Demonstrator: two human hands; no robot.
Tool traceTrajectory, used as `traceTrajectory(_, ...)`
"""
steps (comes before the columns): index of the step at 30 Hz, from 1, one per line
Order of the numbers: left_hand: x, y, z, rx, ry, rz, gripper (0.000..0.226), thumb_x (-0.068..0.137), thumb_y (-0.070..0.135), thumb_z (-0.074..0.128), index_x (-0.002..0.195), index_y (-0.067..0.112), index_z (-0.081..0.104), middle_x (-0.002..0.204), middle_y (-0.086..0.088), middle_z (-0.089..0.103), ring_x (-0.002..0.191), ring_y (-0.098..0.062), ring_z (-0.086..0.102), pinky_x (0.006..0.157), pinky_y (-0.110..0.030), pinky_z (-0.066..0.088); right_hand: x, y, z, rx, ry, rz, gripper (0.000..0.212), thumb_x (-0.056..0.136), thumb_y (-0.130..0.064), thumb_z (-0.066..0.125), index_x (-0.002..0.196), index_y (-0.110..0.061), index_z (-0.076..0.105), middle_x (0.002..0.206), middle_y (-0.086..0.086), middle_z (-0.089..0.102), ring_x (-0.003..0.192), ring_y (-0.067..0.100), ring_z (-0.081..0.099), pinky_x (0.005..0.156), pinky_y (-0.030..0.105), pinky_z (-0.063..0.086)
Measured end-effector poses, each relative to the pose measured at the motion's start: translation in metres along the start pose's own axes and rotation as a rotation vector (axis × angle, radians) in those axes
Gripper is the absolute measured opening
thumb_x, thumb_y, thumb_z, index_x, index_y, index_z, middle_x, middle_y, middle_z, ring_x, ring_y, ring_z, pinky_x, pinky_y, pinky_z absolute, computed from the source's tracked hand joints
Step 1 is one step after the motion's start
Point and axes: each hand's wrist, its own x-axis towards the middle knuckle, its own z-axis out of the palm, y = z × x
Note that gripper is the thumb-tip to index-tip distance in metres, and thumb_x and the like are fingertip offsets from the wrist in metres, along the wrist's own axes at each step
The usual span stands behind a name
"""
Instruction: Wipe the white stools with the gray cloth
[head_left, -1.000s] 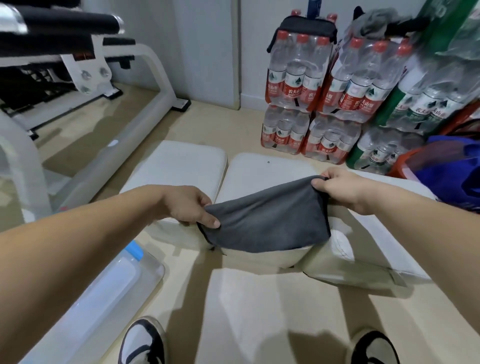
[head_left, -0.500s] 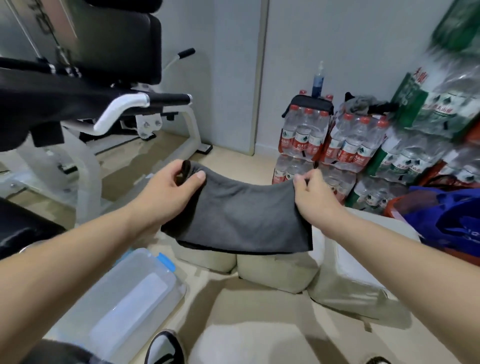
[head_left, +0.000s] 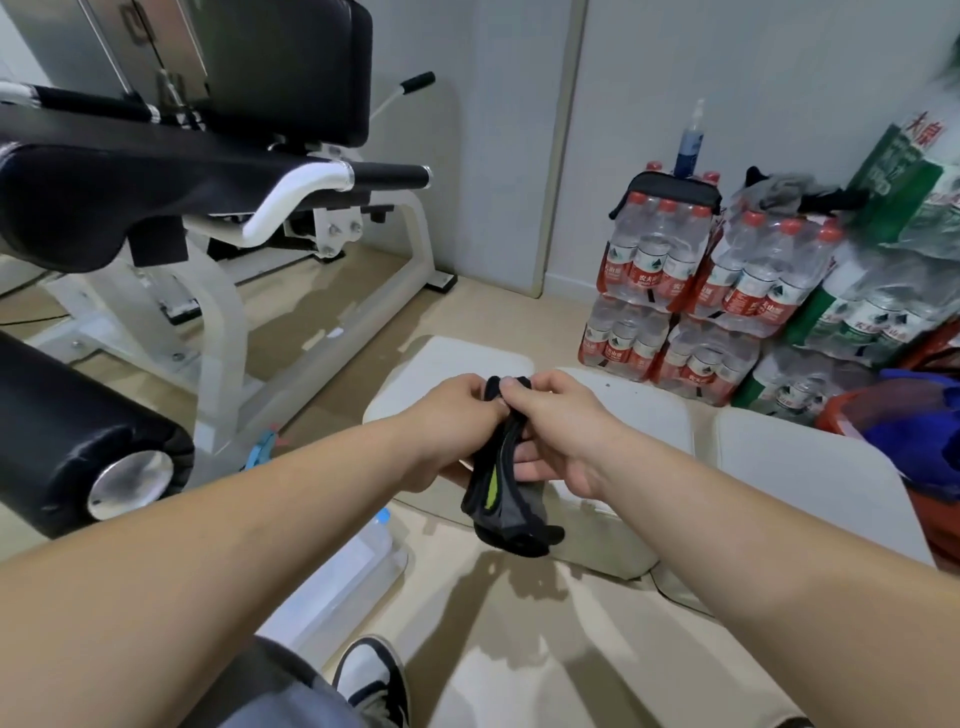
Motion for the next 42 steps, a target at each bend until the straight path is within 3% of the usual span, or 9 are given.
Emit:
traceTrajectory(4, 0.006, -0.003, -0.009, -0.012, 0.017, 0.005, 0.019, 0.108, 0.029, 0.052, 0.117, 0.013, 0.058, 0.099, -0.014, 0.079, 0.076, -0.030, 0.078, 0.069, -0.048, 0.066, 0.006, -0.006, 0.008, -0.062, 0.040, -0.018, 0.022, 0.106, -0.039, 0.064, 0.107, -0.019, 0.056, 0.075, 0.007, 0.066, 0.042, 0.018, 0.061, 0.060, 0.041, 0.063)
traceTrajectory(10, 0.013, -0.027, -0.052, 0.059, 0.008, -0.060, 0.033, 0.097, 0.015, 0.073, 0.124, 0.024, 0.057, 0.110, -0.010, 0.078, 0.094, -0.027, 0.079, 0.079, -0.052, 0.066, 0.021, -0.014, 0.034, 0.104, -0.230, 0.178, 0.065, 0.109, -0.065, 0.029, 0.123, -0.015, 0.067, 0.108, 0.024, 0.072, 0.099, 0.043, 0.071, 0.092, 0.064, 0.057)
traceTrajectory(13, 0.016, -0.046, -0.084, 0.123, 0.008, -0.133, 0.036, 0.100, 0.000, 0.059, 0.131, 0.018, 0.055, 0.112, -0.017, 0.076, 0.092, -0.034, 0.079, 0.077, -0.057, 0.065, 0.031, -0.002, 0.058, -0.061, -0.321, 0.184, 0.061, 0.106, -0.071, 0.029, 0.126, -0.027, 0.067, 0.123, 0.013, 0.066, 0.111, 0.033, 0.060, 0.099, 0.067, 0.052)
traceTrajectory(18, 0.014, -0.109, -0.119, 0.232, 0.177, -0.255, 0.018, 0.105, 0.005, 0.047, 0.114, 0.020, 0.054, 0.114, -0.018, 0.069, 0.096, -0.039, 0.075, 0.077, -0.057, 0.065, 0.055, 0.037, 0.106, -0.421, -0.280, 0.126, 0.040, 0.108, -0.055, 0.044, 0.114, -0.025, 0.070, 0.116, 0.003, 0.061, 0.094, 0.023, 0.062, 0.095, 0.050, 0.058)
traceTrajectory(23, 0.028, -0.206, -0.127, 0.100, 0.436, -0.341, 0.036, 0.103, 0.008, 0.047, 0.134, 0.027, 0.048, 0.119, -0.014, 0.061, 0.105, -0.041, 0.067, 0.077, -0.060, 0.063, 0.078, 0.076, 0.151, -0.510, -0.358, 0.157, 0.020, 0.105, -0.038, 0.055, 0.106, -0.024, 0.069, 0.101, 0.005, 0.064, 0.084, 0.024, 0.062, 0.076, 0.037, 0.047)
traceTrajectory(30, 0.059, -0.270, -0.117, -0.475, 0.549, -0.350, 0.029, 0.109, 0.008, 0.048, 0.126, 0.031, 0.053, 0.110, -0.013, 0.072, 0.093, -0.034, 0.076, 0.071, -0.047, 0.066, 0.119, 0.105, 0.157, -0.500, -0.319, 0.222, 0.030, 0.109, -0.042, 0.051, 0.129, -0.023, 0.061, 0.103, 0.004, 0.068, 0.087, 0.021, 0.065, 0.079, 0.038, 0.053)
traceTrajectory(33, 0.063, -0.300, -0.108, -0.637, 0.572, -0.474, 0.023, 0.108, 0.008, 0.053, 0.118, 0.029, 0.056, 0.111, -0.011, 0.071, 0.101, -0.039, 0.074, 0.088, -0.063, 0.061, 0.133, 0.112, 0.156, -0.472, -0.283, 0.276, 0.023, 0.108, -0.035, 0.051, 0.122, -0.021, 0.063, 0.094, 0.007, 0.066, 0.078, 0.023, 0.061, 0.078, 0.040, 0.055)
traceTrajectory(37, 0.057, -0.341, -0.095, -0.307, 0.512, -0.742, 0.010, 0.101, 0.009, 0.064, 0.097, 0.006, 0.055, 0.095, -0.011, 0.058, 0.098, -0.035, 0.061, 0.083, -0.042, 0.058, 0.136, 0.120, 0.157, -0.525, -0.293, 0.304, 0.023, 0.109, -0.035, 0.051, 0.120, -0.019, 0.063, 0.095, 0.007, 0.067, 0.076, 0.022, 0.062, 0.072, 0.036, 0.055)
traceTrajectory(42, 0.070, -0.329, -0.101, -0.053, 0.512, -0.656, 0.027, 0.096, 0.006, 0.063, 0.121, 0.005, 0.052, 0.114, -0.017, 0.057, 0.092, -0.026, 0.051, 0.069, -0.032, 0.045, 0.126, 0.114, 0.153, -0.604, -0.319, 0.239, 0.022, 0.110, -0.034, 0.048, 0.111, -0.017, 0.063, 0.098, 0.006, 0.067, 0.079, 0.020, 0.064, 0.068, 0.032, 0.050)
